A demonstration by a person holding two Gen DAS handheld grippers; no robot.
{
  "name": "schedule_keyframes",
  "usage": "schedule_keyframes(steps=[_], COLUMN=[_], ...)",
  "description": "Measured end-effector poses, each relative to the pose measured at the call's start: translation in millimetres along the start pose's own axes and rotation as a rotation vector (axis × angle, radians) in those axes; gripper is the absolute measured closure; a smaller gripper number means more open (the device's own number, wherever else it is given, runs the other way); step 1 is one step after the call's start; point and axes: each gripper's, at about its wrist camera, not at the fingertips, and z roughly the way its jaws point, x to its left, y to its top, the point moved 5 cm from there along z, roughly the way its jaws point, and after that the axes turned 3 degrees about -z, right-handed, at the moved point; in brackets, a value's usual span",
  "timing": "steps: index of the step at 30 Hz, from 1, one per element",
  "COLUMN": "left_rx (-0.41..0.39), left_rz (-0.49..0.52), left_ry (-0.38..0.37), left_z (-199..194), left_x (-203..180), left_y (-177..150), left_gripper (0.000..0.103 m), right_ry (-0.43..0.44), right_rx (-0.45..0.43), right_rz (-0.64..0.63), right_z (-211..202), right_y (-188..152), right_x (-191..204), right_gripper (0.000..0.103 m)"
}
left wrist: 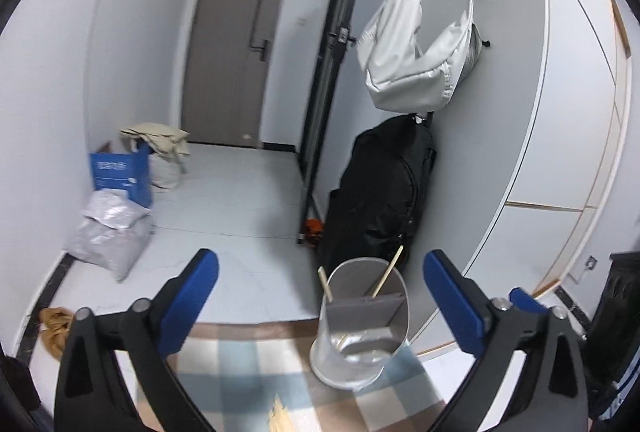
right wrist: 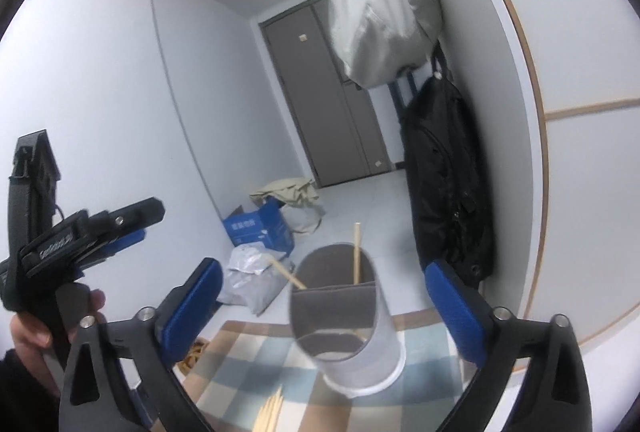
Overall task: Organize utensils
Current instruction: 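Open both tools to drop the sticks into the white holder, then lower the right tool onto the stick bundle and grasp one stick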
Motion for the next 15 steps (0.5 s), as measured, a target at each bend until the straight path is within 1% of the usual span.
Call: schedule_keyframes(steps=[2,6,10,12,15], left_rx=[-0.008,-0.016,0.001,0.015,0.037], left_rz=[0.008,0.009,0.006,-0.010,-0.045], left_ry=[0.036,0.104,0.142,0.148,0.174], left_z=[-14,-30,-40,-43,-39], left_x=[-2,-1,11,18,30], left_y=[-6,-19,-35,-45,-57], left_gripper=[0.001,0.001,0.001,0.001,0.001], right_ry=[0.004,0.012,0.032,0.033,0.023], right_rx=[-0.007,0.011,0.044,0.076,0.159], right_rz=[-0.018,-0.046,-0.054,-0.063,-0.087], right_z=[-12,-26,-32,-32,-24], right_y=[-1,-9,-23,-32,-49], right_x=[11,31,47,55,63], right_gripper=[0.000,0.000,0.000,0.000,0.000])
